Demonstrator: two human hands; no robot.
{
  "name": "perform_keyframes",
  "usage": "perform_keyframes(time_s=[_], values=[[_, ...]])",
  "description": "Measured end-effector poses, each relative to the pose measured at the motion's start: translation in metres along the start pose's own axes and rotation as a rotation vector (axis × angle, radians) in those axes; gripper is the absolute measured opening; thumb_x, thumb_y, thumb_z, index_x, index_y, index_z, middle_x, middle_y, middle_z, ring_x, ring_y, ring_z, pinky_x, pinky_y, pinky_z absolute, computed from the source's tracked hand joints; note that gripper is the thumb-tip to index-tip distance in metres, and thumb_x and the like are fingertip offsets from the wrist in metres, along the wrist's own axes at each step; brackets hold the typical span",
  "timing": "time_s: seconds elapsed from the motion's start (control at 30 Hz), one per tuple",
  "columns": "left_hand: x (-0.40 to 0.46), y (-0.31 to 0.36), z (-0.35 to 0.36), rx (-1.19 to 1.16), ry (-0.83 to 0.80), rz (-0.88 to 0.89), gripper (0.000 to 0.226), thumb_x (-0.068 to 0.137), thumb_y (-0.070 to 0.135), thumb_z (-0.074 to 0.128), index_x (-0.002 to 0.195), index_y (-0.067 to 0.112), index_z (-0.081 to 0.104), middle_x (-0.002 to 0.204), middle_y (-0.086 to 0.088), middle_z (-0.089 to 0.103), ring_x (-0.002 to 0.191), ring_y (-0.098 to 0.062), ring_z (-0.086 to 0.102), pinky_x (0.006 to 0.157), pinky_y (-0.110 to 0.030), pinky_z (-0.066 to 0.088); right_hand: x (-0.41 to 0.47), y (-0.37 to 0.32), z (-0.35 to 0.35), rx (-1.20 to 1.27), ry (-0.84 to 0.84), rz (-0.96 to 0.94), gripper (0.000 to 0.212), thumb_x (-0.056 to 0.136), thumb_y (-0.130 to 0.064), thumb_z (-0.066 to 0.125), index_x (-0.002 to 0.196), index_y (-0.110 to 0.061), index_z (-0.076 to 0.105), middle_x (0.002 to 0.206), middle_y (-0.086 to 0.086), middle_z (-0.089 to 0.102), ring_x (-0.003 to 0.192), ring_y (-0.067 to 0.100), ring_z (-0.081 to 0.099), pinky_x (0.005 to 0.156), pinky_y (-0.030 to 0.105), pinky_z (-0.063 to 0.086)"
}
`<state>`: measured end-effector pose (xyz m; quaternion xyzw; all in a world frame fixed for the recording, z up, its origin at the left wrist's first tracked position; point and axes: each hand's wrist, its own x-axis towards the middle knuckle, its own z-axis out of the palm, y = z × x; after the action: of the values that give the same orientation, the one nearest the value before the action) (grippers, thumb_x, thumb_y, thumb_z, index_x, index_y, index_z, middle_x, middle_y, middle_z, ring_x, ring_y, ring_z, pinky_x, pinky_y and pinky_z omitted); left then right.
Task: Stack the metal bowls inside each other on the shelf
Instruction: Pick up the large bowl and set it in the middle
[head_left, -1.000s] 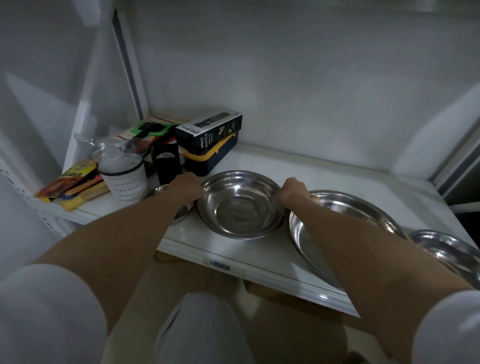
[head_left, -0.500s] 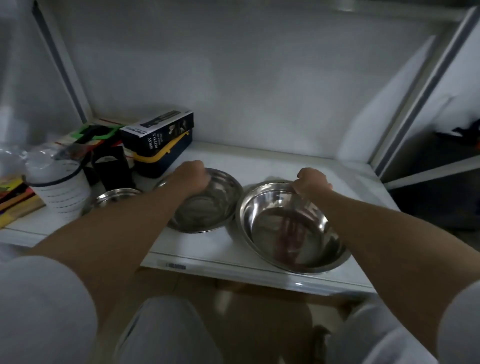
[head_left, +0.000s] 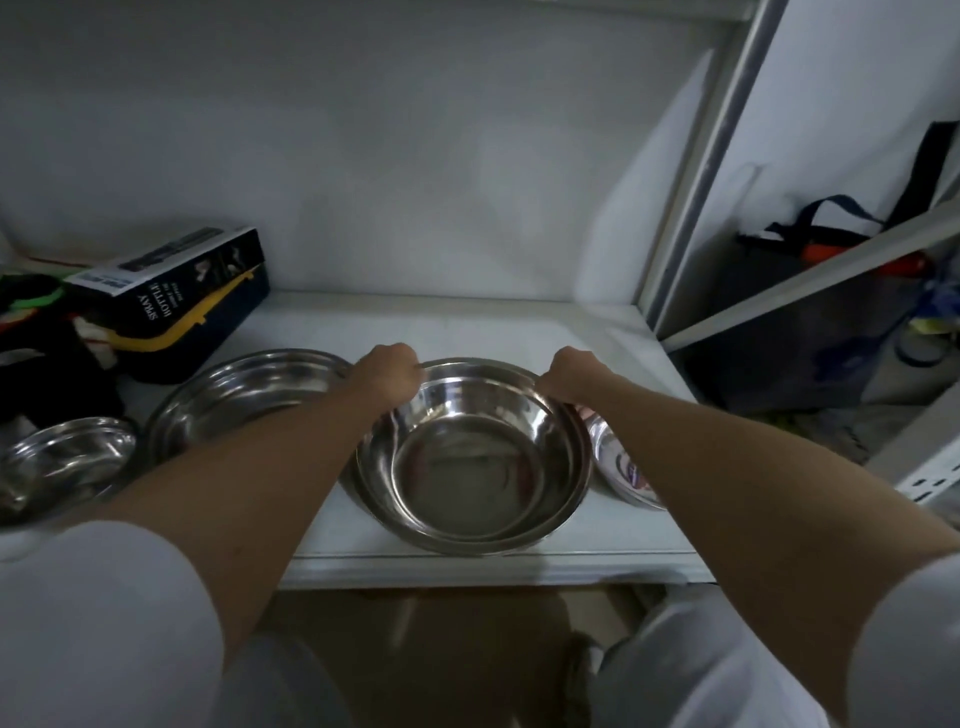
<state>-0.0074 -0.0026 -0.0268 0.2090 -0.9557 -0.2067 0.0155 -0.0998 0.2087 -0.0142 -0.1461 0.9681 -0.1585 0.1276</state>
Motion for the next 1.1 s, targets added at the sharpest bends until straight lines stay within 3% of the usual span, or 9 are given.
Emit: perform_keyframes(time_s=[0.13,0.3,0.43,0.57,0.7,0.77,0.87,0.97,1.1], values=[[0.002,-0.001,0.002,0.028,0.01,-0.009,0.025,0.095,0.015,0.042,0.092,0.001,0.063,0.087,-0.012,0.061,0.077,-0.025,0.055,0.064,-0.03,0.039,0.009,-0.001,0.002,0.006,0.009,-0.025,0.023,0.084,-0.027,0.053,0.067,-0.013,0.048,0.075,0.005,0.056,0.069,0.022,0.057,0.067,0.031,0.048],[0.009,0.003,-0.01,-0.059,0.185,-0.122,0.026,0.093,0.015,0.044,0.098,0.001,0.066,0.102,-0.02,0.068,0.095,-0.037,0.065,0.078,-0.037,0.05,0.012,-0.004,-0.016,0.189,0.164,0.021,0.054,0.081,-0.057,0.059,0.077,-0.004,0.062,0.071,0.007,0.061,0.064,0.021,0.058,0.057,0.026,0.041],[0.019,0.0,-0.033,-0.175,0.288,-0.321,0.035,0.093,0.017,0.048,0.118,-0.001,0.064,0.125,-0.023,0.063,0.118,-0.039,0.059,0.096,-0.038,0.047,0.016,-0.001,-0.032,0.627,0.175,0.101,0.042,0.083,-0.042,0.058,0.092,-0.002,0.066,0.086,0.014,0.068,0.068,0.025,0.064,0.057,0.028,0.051],[0.03,0.001,-0.037,-0.351,0.315,-0.384,0.034,0.09,0.016,0.054,0.116,-0.002,0.065,0.121,-0.021,0.066,0.113,-0.038,0.062,0.092,-0.038,0.05,0.021,0.0,-0.041,0.914,0.078,0.16,0.037,0.088,-0.024,0.055,0.109,0.006,0.061,0.097,0.019,0.065,0.07,0.029,0.063,0.059,0.031,0.055],[0.042,0.002,-0.022,-0.458,0.305,-0.433,0.039,0.095,0.023,0.056,0.121,-0.004,0.061,0.12,-0.021,0.066,0.104,-0.033,0.065,0.08,-0.034,0.048,0.033,-0.022,-0.026,0.978,-0.012,0.16,0.025,0.089,-0.012,0.055,0.107,0.005,0.058,0.085,0.018,0.063,0.063,0.03,0.064,0.065,0.04,0.06],[0.047,-0.001,-0.018,-0.508,0.304,-0.465,0.037,0.094,0.02,0.057,0.122,-0.005,0.061,0.118,-0.02,0.067,0.101,-0.032,0.066,0.075,-0.029,0.047,0.045,-0.032,-0.015,0.983,0.011,0.168,0.024,0.09,-0.008,0.053,0.112,0.003,0.055,0.095,0.021,0.066,0.064,0.03,0.066,0.058,0.038,0.061],[0.059,-0.011,-0.019,-0.578,0.301,-0.492,0.041,0.092,0.024,0.06,0.121,-0.005,0.061,0.118,-0.019,0.067,0.107,-0.035,0.067,0.079,-0.03,0.053,0.064,-0.038,-0.001,1.016,0.027,0.172,0.034,0.087,0.003,0.048,0.12,0.0,0.052,0.113,0.024,0.065,0.077,0.032,0.07,0.049,0.032,0.059],[0.067,-0.022,-0.022,-0.632,0.279,-0.479,0.048,0.086,0.027,0.062,0.122,-0.003,0.06,0.122,-0.022,0.066,0.106,-0.038,0.067,0.085,-0.042,0.059,0.078,-0.043,0.011,1.056,0.041,0.186,0.036,0.086,0.004,0.049,0.122,0.002,0.051,0.12,0.025,0.061,0.084,0.034,0.068,0.05,0.031,0.059],[0.076,-0.026,-0.018,-0.515,0.214,-0.44,0.041,0.093,0.019,0.054,0.126,-0.005,0.057,0.126,-0.02,0.062,0.113,-0.037,0.063,0.087,-0.029,0.052,0.089,-0.046,0.018,1.073,0.064,0.215,0.031,0.088,0.005,0.049,0.119,0.003,0.051,0.12,0.025,0.059,0.083,0.034,0.066,0.047,0.03,0.059]])
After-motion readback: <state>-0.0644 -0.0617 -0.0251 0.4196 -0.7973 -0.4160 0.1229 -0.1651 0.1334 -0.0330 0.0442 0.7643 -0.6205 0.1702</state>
